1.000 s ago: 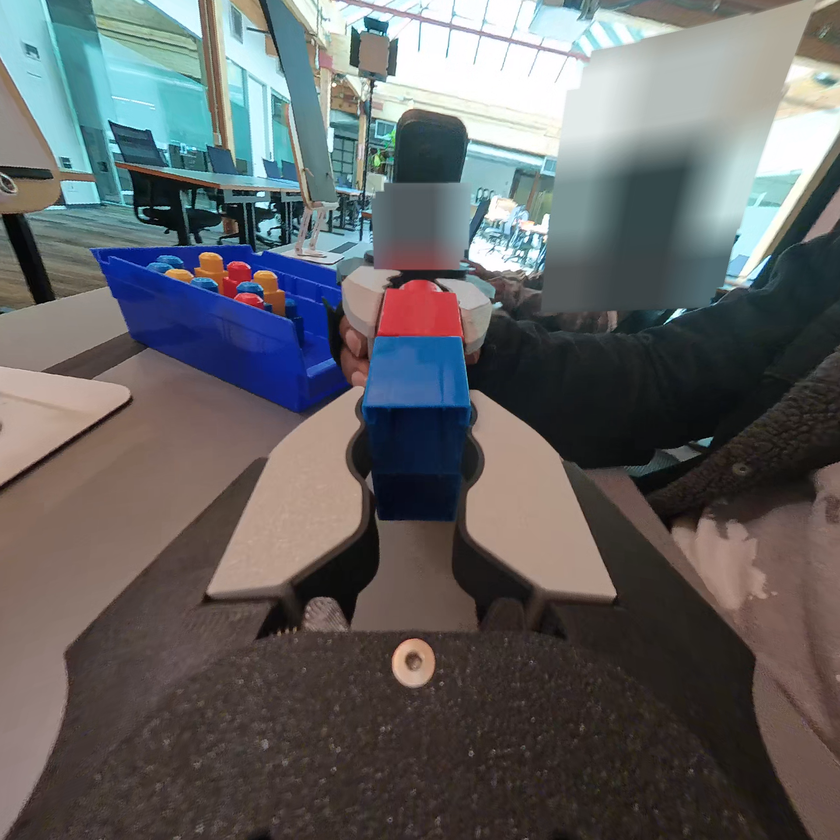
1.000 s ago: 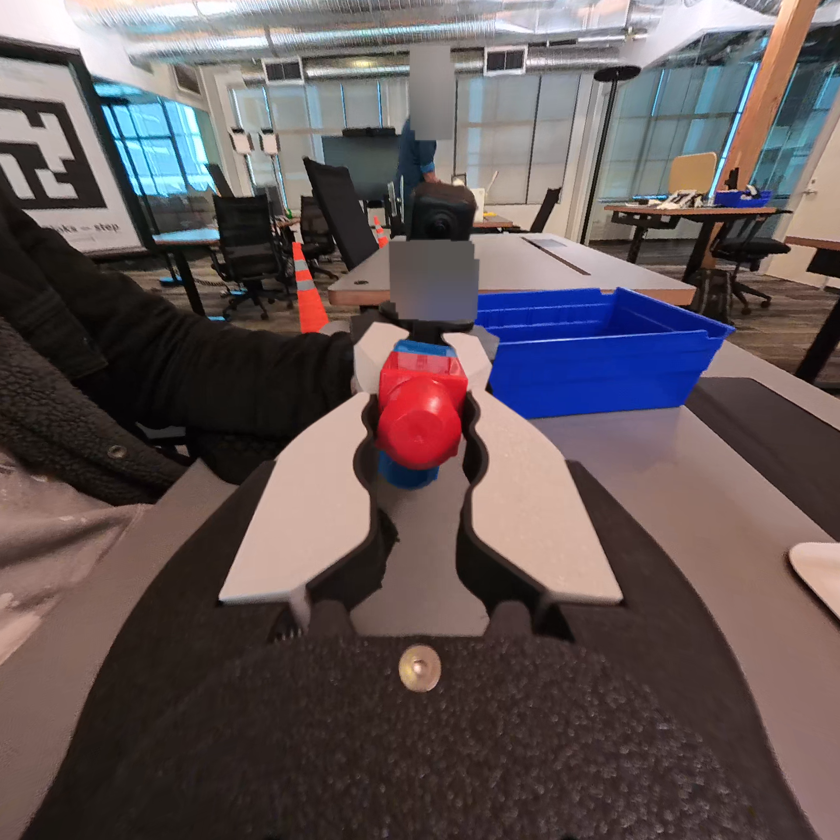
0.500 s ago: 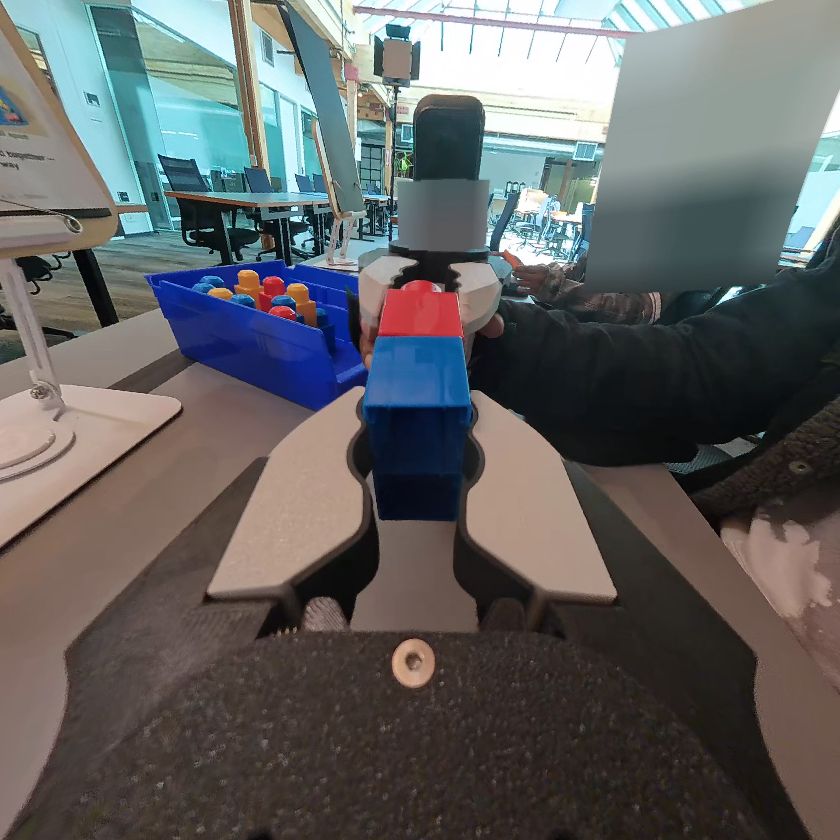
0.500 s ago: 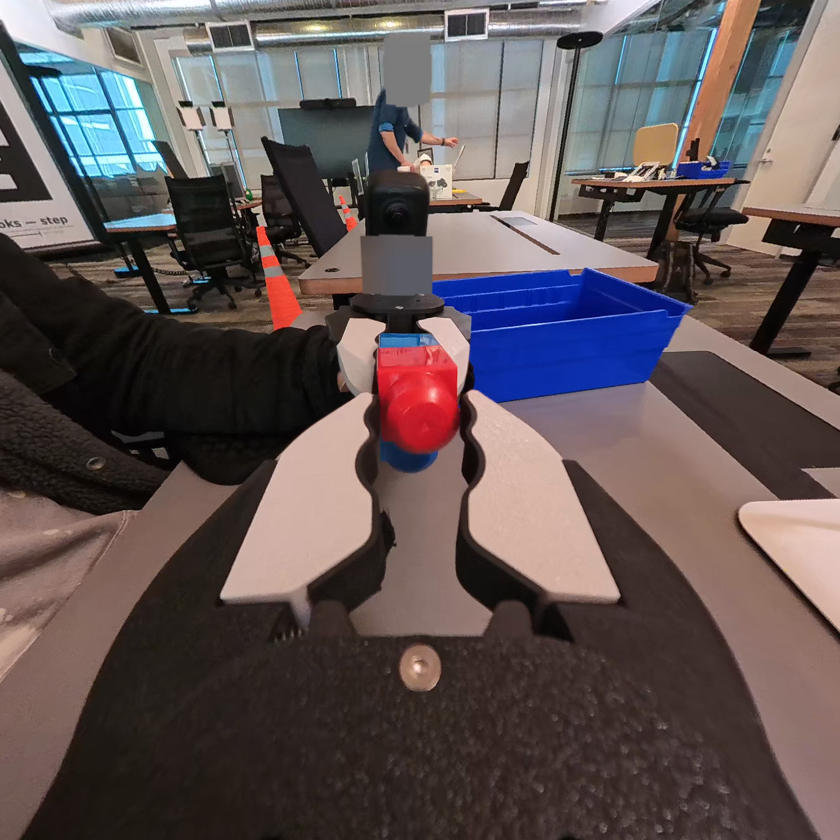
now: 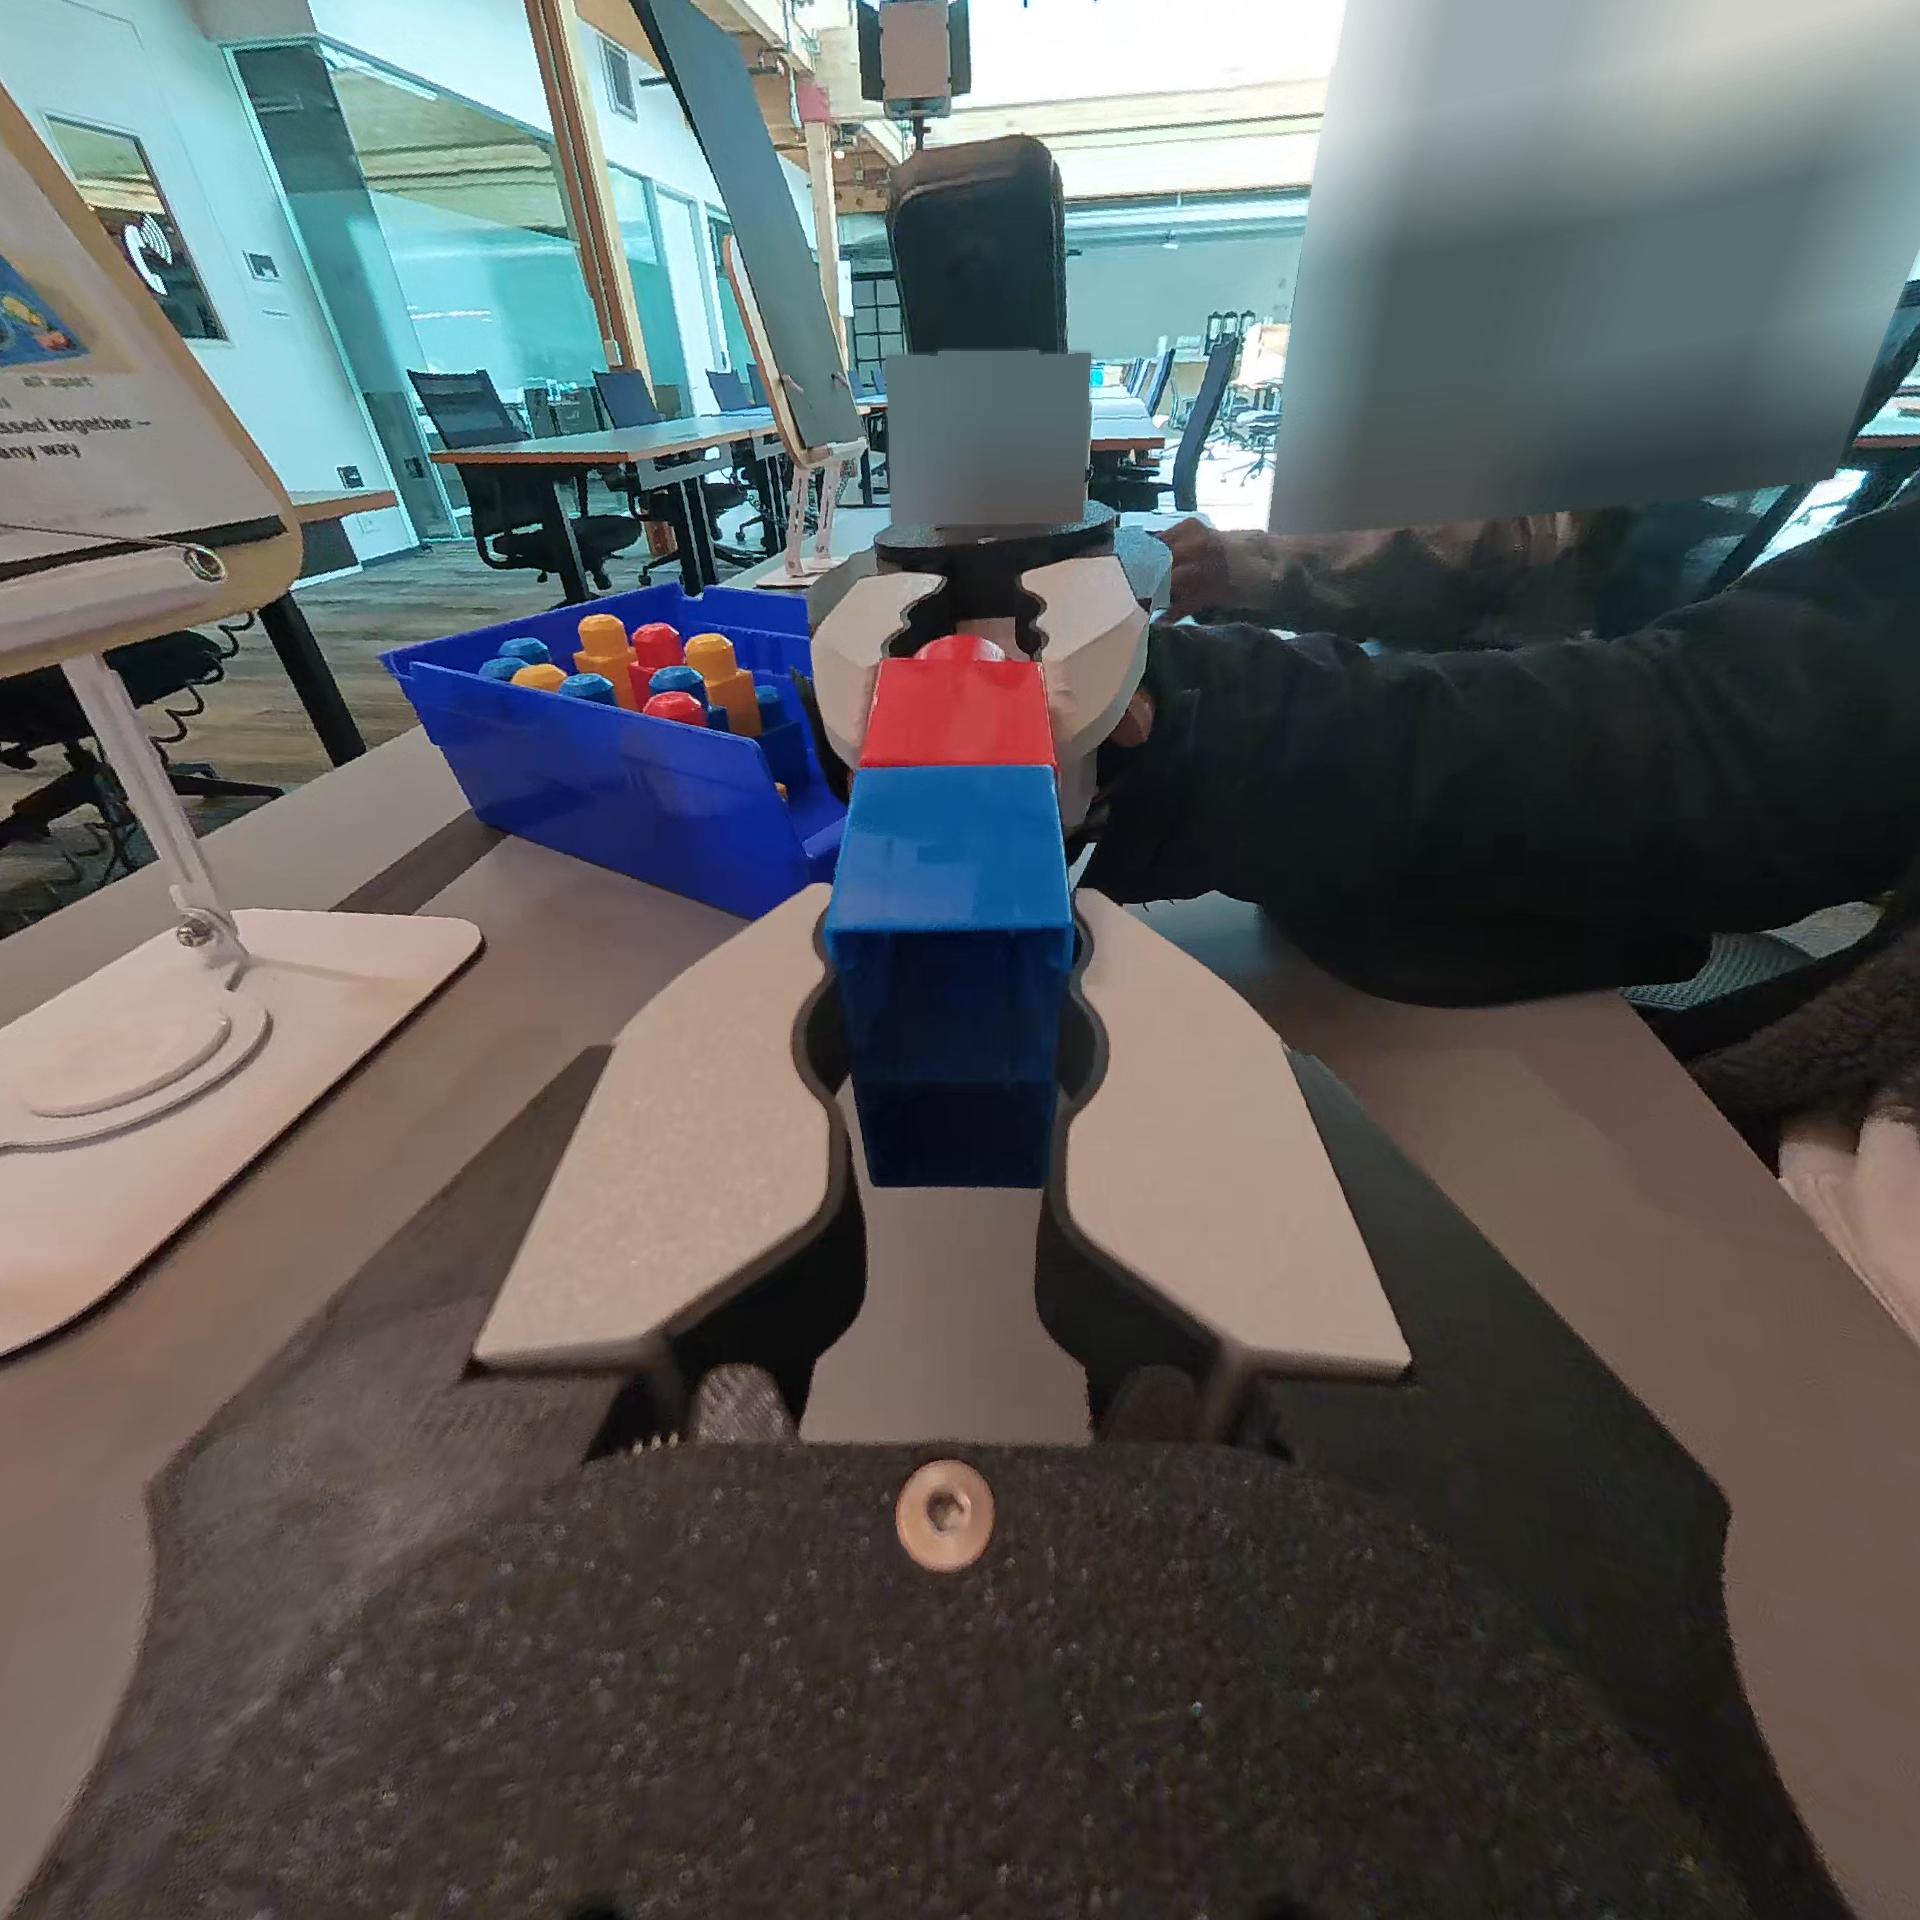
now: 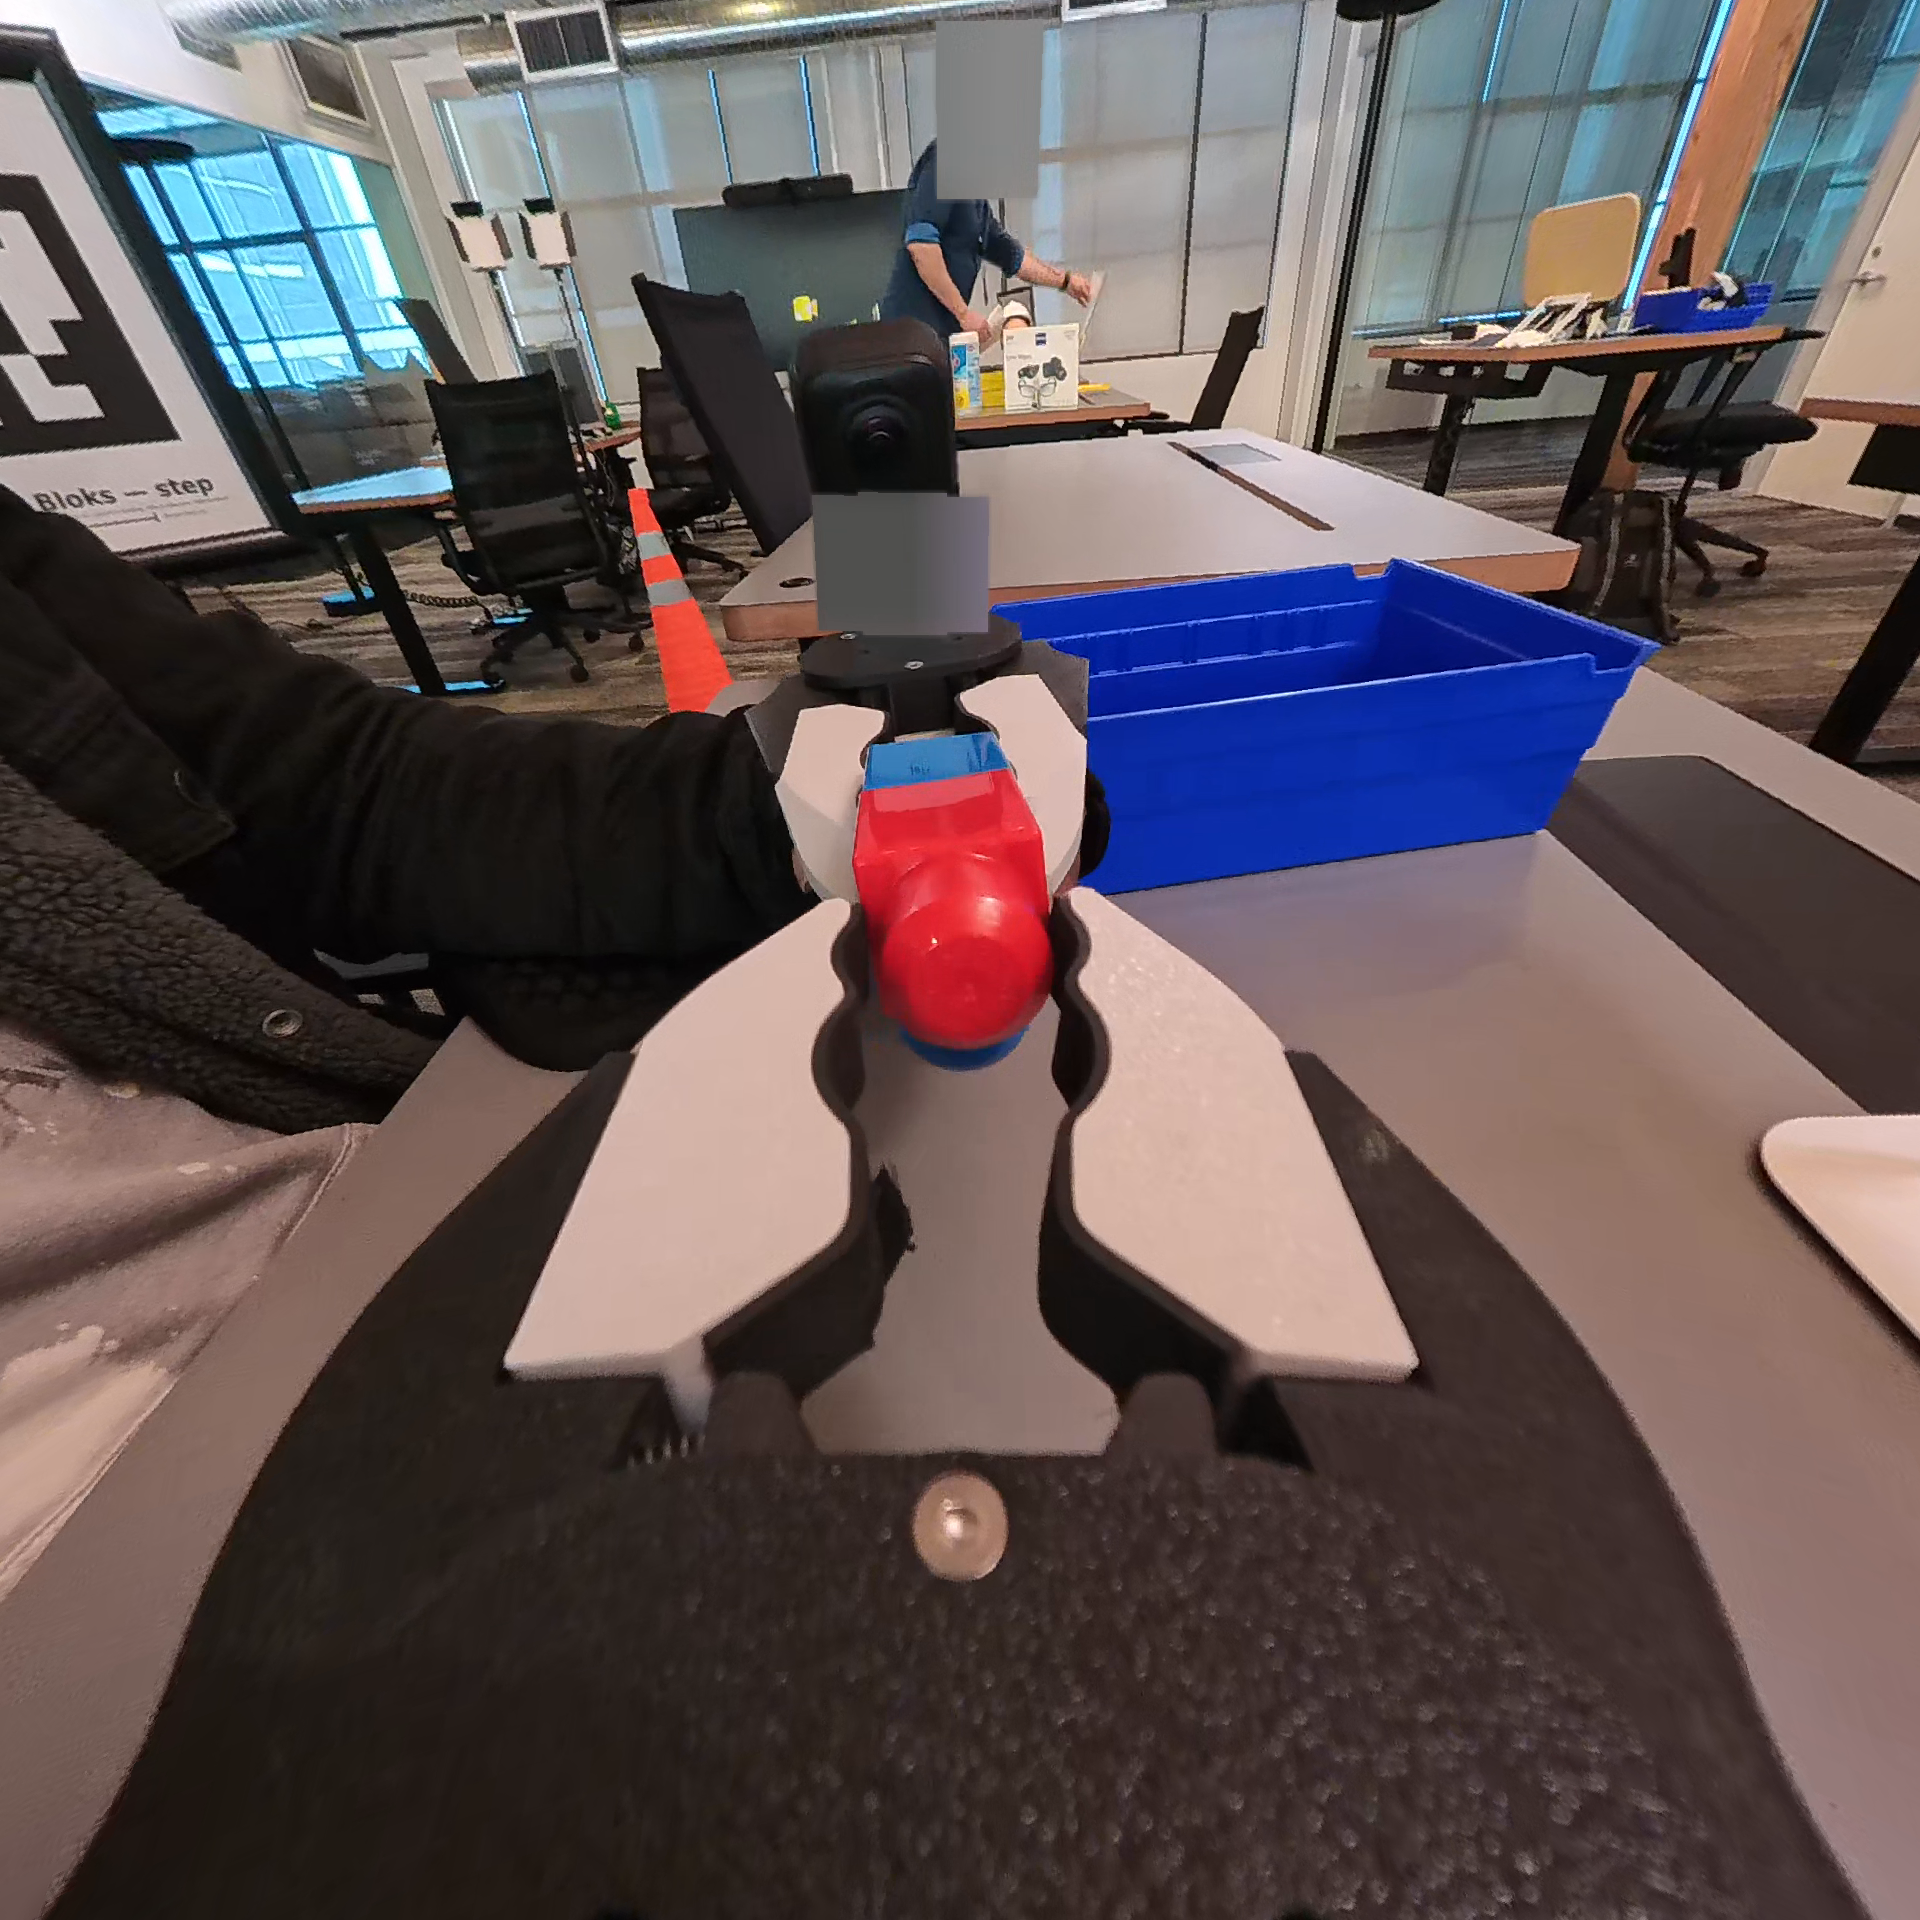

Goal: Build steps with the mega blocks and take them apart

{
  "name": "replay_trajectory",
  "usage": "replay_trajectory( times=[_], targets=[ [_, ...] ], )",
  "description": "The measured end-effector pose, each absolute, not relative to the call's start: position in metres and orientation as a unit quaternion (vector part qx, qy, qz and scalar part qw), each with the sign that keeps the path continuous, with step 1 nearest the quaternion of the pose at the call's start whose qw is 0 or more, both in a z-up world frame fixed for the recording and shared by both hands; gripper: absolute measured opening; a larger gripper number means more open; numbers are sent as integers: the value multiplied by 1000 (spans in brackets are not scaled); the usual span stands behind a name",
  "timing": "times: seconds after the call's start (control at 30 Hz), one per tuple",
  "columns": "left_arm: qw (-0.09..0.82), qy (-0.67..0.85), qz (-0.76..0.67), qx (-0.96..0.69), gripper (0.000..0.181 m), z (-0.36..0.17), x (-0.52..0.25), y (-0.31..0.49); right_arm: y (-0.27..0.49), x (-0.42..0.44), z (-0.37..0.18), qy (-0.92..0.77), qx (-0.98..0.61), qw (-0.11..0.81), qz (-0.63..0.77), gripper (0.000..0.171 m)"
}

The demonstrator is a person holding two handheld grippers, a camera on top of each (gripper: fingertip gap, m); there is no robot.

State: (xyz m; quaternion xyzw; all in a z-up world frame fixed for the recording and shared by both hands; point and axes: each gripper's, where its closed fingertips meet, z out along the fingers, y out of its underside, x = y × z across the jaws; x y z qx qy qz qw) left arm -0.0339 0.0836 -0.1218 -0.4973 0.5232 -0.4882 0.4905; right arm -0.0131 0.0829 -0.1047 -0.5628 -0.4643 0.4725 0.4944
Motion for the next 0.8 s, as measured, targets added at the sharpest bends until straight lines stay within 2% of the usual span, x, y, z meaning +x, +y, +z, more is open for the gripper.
replay_trajectory(
  times=[0.4,0.57,0.67,0.73,0.8],
  targets=[
    [485,514,-492,-509,38,-124,-35,88,86,-14,-106,-463,-570,500,459,33],
    [523,447,-510,-517,36,-110,-45,108,97,13,-77,-447,-589,536,408,33],
    [571,406,-465,-541,20,-108,-55,131,109,50,-51,-431,-620,557,346,33],
    [591,381,-435,-562,0,-110,-62,145,120,82,-36,-426,-652,558,287,33],
    [599,369,-402,-586,0,-113,-66,155,131,118,-25,-424,-692,541,220,33]
  ],
)
